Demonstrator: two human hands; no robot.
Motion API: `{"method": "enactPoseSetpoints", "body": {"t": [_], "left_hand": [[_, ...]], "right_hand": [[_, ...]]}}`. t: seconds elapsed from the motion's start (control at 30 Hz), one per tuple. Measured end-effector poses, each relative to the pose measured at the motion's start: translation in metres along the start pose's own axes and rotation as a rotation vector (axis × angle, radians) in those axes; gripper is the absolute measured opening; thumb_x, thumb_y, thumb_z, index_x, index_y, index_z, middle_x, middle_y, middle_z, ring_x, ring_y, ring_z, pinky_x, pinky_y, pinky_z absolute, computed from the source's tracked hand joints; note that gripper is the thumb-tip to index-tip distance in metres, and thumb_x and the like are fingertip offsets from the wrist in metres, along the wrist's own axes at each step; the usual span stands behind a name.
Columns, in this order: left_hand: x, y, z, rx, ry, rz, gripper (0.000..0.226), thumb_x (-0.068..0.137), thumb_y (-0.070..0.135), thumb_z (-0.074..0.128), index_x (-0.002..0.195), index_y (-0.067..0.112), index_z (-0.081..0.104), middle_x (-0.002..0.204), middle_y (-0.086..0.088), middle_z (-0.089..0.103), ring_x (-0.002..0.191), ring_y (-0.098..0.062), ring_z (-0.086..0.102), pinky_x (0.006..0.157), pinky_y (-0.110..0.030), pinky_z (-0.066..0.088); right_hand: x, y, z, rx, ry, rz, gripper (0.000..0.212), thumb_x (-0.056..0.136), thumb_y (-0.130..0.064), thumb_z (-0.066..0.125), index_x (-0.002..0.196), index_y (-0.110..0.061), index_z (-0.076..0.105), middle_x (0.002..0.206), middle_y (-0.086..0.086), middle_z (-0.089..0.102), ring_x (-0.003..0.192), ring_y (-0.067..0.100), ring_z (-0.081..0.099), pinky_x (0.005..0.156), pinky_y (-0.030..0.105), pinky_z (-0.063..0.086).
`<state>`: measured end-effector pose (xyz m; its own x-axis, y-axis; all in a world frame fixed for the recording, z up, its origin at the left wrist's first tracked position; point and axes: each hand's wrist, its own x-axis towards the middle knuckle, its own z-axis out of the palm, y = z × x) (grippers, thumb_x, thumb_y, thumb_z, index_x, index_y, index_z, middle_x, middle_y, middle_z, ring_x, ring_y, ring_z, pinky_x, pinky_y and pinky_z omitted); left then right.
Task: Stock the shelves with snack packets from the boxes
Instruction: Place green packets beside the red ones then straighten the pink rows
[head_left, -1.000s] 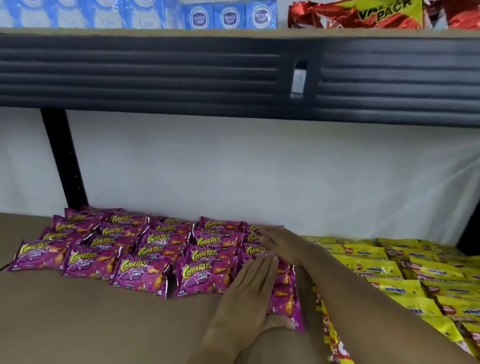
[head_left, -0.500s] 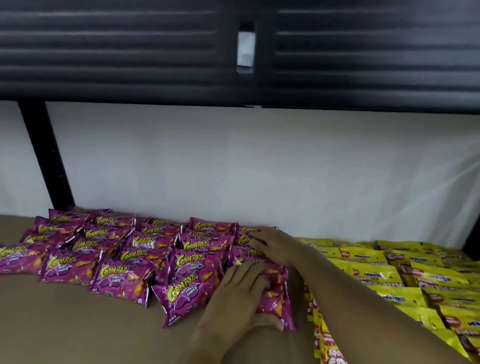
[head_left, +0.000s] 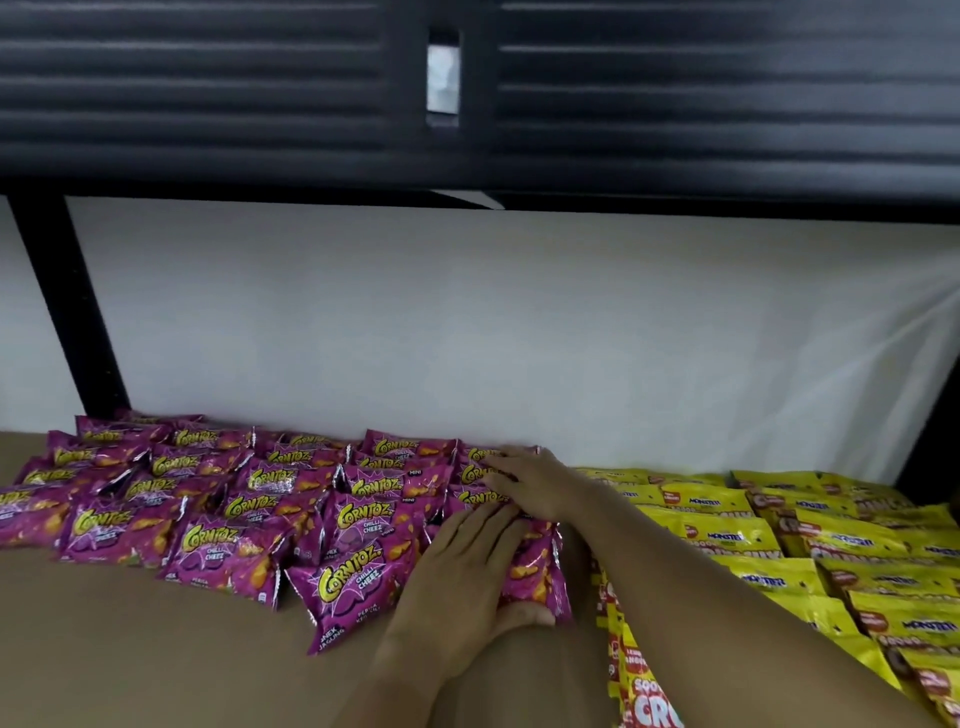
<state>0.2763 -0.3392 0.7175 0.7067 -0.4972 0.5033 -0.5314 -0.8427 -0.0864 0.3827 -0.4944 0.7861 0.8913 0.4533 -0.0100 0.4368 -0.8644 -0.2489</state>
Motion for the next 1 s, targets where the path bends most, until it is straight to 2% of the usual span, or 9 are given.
{"method": "enactPoseSetpoints", "body": {"t": [0.13, 0.2, 0.27, 0.33, 0.5, 0.63, 0.73, 0.87, 1.0], "left_hand": [[-0.001, 0.007, -0.008, 0.073, 0.052, -0.011, 0.09, 0.089, 0.083, 0.031, 0.145, 0.014, 0.049, 0.154, -0.004, 0.044, 0.147, -0.02, 0.033, 0.117, -0.047, 0.023], [-0.003, 0.01, -0.013, 0.131, 0.053, -0.007, 0.089, 0.091, 0.08, 0.03, 0.145, 0.012, 0.05, 0.154, -0.006, 0.043, 0.147, -0.021, 0.032, 0.116, -0.049, 0.023], [-0.007, 0.017, -0.018, 0.153, 0.051, -0.007, 0.086, 0.093, 0.077, 0.03, 0.145, 0.012, 0.05, 0.155, -0.007, 0.042, 0.147, -0.022, 0.032, 0.117, -0.049, 0.023], [-0.011, 0.029, -0.023, 0.124, 0.063, -0.031, 0.082, 0.096, 0.074, 0.029, 0.146, 0.012, 0.049, 0.156, -0.006, 0.041, 0.148, -0.022, 0.032, 0.117, -0.048, 0.023], [-0.024, 0.07, -0.034, -0.026, 0.086, -0.112, 0.069, 0.101, 0.066, 0.029, 0.148, 0.019, 0.046, 0.158, 0.001, 0.038, 0.149, -0.016, 0.028, 0.12, -0.044, 0.015], [-0.024, 0.113, -0.044, -0.152, 0.085, -0.1, 0.065, 0.099, 0.068, 0.033, 0.146, 0.026, 0.046, 0.152, 0.007, 0.045, 0.145, -0.013, 0.034, 0.117, -0.04, 0.018], [-0.023, 0.149, -0.046, -0.23, 0.06, -0.05, 0.077, 0.093, 0.076, 0.035, 0.145, 0.021, 0.05, 0.154, 0.002, 0.043, 0.145, -0.019, 0.036, 0.113, -0.042, 0.023], [-0.018, 0.189, -0.039, -0.198, 0.047, -0.118, 0.103, 0.082, 0.089, 0.029, 0.145, 0.011, 0.051, 0.156, -0.011, 0.04, 0.145, -0.033, 0.035, 0.107, -0.05, 0.027], [-0.013, 0.197, -0.021, -0.155, 0.041, -0.19, 0.104, 0.084, 0.086, 0.022, 0.14, 0.005, 0.055, 0.151, -0.018, 0.044, 0.14, -0.038, 0.041, 0.105, -0.051, 0.029]], "right_hand": [[-0.016, 0.004, -0.005, 0.088, 0.077, 0.015, 0.049, 0.106, -0.043, 0.032, 0.152, -0.025, 0.035, 0.163, 0.006, 0.021, 0.151, 0.02, 0.014, 0.121, 0.041, 0.001], [-0.03, 0.011, -0.01, 0.139, 0.081, 0.045, 0.049, 0.105, -0.045, 0.035, 0.15, -0.025, 0.04, 0.161, 0.004, 0.028, 0.148, 0.026, 0.024, 0.121, 0.041, 0.015], [-0.048, 0.02, -0.016, 0.194, 0.089, 0.085, 0.046, 0.104, -0.046, 0.039, 0.143, -0.025, 0.049, 0.149, 0.004, 0.045, 0.136, 0.028, 0.043, 0.113, 0.039, 0.034], [-0.067, 0.027, -0.024, 0.214, 0.091, 0.123, 0.043, 0.103, -0.045, 0.042, 0.139, -0.023, 0.053, 0.141, 0.006, 0.052, 0.129, 0.028, 0.049, 0.109, 0.039, 0.039], [-0.112, 0.04, -0.041, 0.101, 0.094, 0.169, 0.042, 0.103, -0.042, 0.045, 0.14, -0.024, 0.054, 0.146, 0.007, 0.052, 0.133, 0.025, 0.048, 0.106, 0.032, 0.038], [-0.139, 0.05, -0.043, 0.025, 0.056, 0.23, 0.05, 0.102, -0.048, 0.043, 0.144, -0.022, 0.049, 0.151, 0.005, 0.046, 0.138, 0.024, 0.042, 0.112, 0.037, 0.034], [-0.156, 0.051, -0.042, 0.025, 0.067, 0.267, 0.053, 0.103, -0.047, 0.042, 0.15, -0.021, 0.041, 0.157, 0.003, 0.036, 0.145, 0.021, 0.032, 0.117, 0.037, 0.028], [-0.163, 0.051, -0.033, -0.027, 0.068, 0.283, 0.057, 0.105, -0.047, 0.034, 0.155, -0.019, 0.029, 0.162, 0.009, 0.024, 0.151, 0.024, 0.016, 0.121, 0.04, 0.015], [-0.144, 0.061, -0.015, -0.096, 0.083, 0.289, 0.066, 0.103, -0.056, 0.023, 0.158, -0.02, 0.018, 0.165, 0.01, 0.012, 0.153, 0.025, 0.0, 0.124, 0.044, 0.002]]}}
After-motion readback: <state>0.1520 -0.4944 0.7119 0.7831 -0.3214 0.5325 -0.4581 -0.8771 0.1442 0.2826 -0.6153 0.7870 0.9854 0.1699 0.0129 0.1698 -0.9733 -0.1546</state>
